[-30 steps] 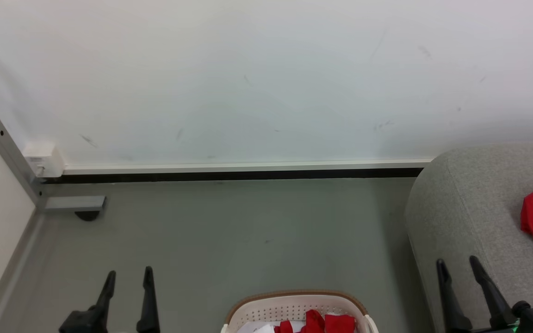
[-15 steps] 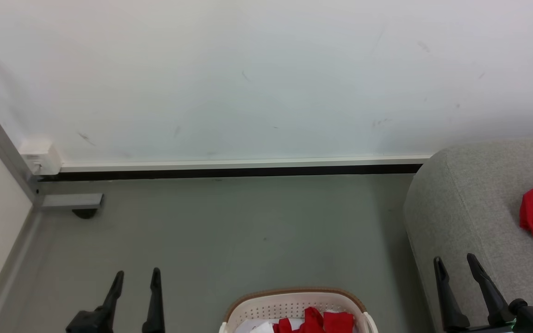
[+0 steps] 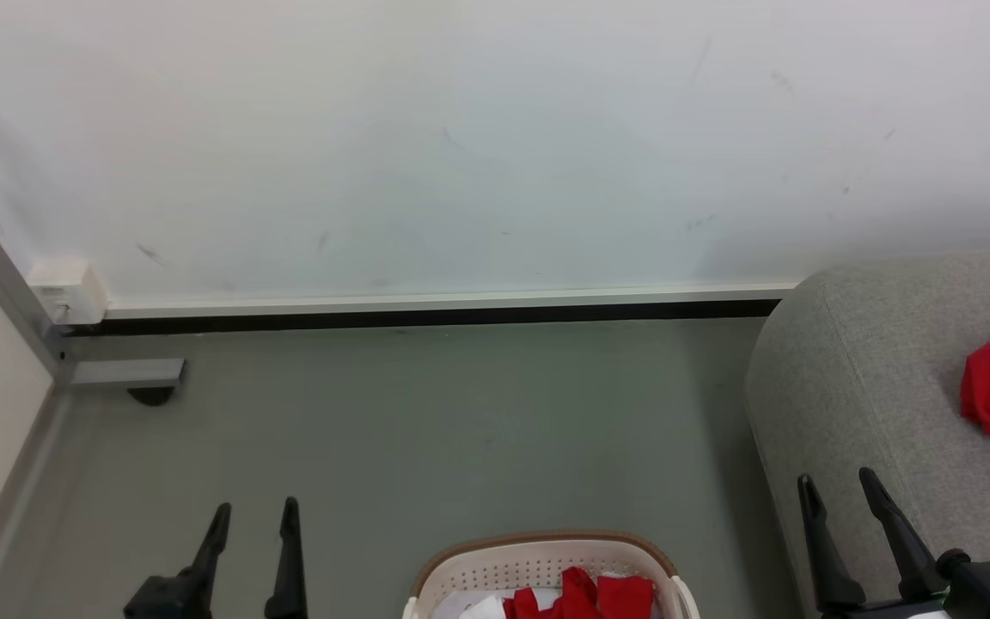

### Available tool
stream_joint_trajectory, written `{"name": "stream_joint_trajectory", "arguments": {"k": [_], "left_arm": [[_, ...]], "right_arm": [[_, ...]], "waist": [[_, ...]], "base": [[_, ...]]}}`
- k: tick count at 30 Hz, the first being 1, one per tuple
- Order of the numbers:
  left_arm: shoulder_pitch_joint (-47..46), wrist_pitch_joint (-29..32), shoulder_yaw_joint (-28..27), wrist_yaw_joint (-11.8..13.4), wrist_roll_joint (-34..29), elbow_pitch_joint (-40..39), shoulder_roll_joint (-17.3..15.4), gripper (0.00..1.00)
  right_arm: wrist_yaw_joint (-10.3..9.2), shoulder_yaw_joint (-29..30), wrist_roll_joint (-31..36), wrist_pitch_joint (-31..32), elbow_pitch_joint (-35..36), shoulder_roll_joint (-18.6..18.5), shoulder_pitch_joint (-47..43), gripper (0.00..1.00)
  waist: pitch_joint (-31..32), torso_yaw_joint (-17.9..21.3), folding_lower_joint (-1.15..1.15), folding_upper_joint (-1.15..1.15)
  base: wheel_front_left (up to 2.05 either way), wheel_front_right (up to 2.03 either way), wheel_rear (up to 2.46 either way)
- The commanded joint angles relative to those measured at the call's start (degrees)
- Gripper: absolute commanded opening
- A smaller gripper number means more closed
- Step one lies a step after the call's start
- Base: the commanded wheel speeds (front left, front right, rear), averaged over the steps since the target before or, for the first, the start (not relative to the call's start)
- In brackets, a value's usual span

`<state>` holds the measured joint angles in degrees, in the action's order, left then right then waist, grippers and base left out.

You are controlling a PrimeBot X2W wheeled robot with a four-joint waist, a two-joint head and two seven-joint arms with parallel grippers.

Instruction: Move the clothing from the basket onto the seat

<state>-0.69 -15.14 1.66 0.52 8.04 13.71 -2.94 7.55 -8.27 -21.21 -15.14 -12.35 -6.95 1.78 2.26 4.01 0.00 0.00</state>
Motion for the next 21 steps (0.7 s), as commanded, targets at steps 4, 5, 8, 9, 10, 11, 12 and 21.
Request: {"name": "stream_joint_trajectory", "arguments": {"k": [4,5,8,9,10,11,12,21], "left_arm": [[-1.36,-0.01,0.31,-0.58,-0.78,0.2,-0.08,1.0],[-1.8,-0.01,0.64,-0.9,-0.98,0.32,-0.07,1.0],[-3.11,-0.01,1.64,-1.26,-1.26,1.01,-0.06,1.0],[-3.69,-0.01,2.02,-1.32,-1.07,1.24,-0.06,1.0],[-4.29,-0.02,2.43,-1.46,-0.7,1.37,-0.06,1.0],[-5.16,-0.01,3.09,-1.56,-0.25,1.64,-0.06,1.0],[-5.96,-0.01,3.74,-1.7,-0.01,1.81,-0.05,1.0],[-15.26,-0.01,10.5,-2.95,-2.67,7.51,-0.08,1.0]], "right_arm": [[-0.13,0.07,-0.87,0.01,0.0,-0.57,1.93,1.0],[-0.13,0.04,-0.97,0.01,0.06,-0.8,2.41,1.0],[-0.13,0.0,-1.46,0.02,-0.03,-1.48,3.65,1.0],[-0.13,-0.01,-1.5,0.02,-0.02,-1.69,4.24,1.0],[-0.13,-0.13,-1.61,0.02,-0.21,-1.9,4.75,1.0],[-0.13,-0.28,-1.68,0.02,-0.24,-2.1,5.68,1.0],[-0.13,-0.47,-1.8,0.02,-0.07,-2.29,6.65,1.0],[-0.13,0.34,-3.7,0.02,0.3,-3.71,14.51,1.0]], "waist": [[-1.14,0.89,0.0,0.0],[-1.5,1.17,0.0,0.0],[-2.8,2.11,0.0,0.0],[-3.34,2.5,0.0,0.0],[-4.22,2.92,0.0,0.0],[-5.2,3.31,0.0,0.0],[-6.33,3.76,0.0,0.0],[-16.19,7.2,0.0,0.0]], "base": [[0.0,0.0,0.0],[0.0,0.0,0.0],[0.0,0.0,0.0],[0.0,0.0,0.0],[0.0,0.0,0.0],[0.0,0.0,0.0],[0.0,0.0,0.0],[0.0,0.0,0.0]]}}
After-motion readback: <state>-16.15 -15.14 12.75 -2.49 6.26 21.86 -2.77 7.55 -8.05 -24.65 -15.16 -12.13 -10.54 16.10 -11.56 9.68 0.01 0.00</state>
